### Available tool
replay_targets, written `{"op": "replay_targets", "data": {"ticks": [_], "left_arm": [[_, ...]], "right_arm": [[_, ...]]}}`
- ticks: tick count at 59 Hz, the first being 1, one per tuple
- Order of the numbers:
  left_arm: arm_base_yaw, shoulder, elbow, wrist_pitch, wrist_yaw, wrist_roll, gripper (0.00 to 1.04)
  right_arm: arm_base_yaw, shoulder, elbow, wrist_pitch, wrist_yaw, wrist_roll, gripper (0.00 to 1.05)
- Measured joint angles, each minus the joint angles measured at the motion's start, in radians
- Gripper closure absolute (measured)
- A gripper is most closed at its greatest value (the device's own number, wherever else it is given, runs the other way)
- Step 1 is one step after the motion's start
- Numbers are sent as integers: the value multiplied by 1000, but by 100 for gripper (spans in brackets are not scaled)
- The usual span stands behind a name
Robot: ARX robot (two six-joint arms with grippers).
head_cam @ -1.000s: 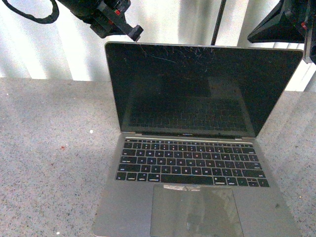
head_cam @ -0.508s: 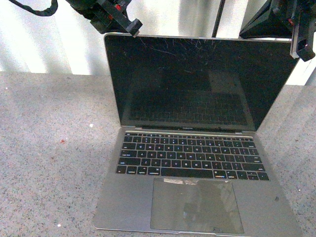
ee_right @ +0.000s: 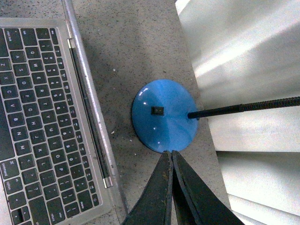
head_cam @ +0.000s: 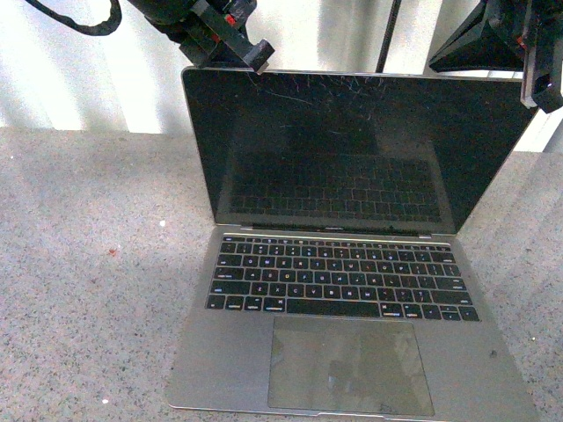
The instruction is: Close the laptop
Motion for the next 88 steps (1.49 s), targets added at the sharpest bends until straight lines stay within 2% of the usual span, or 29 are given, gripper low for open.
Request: {"op": "replay_targets", "data": {"ticks": [88], "left_arm": [[-26,-5,-51,-66,29,34,101]], "right_arm": [[31,-70,-150,-49,2,-54,102]]}}
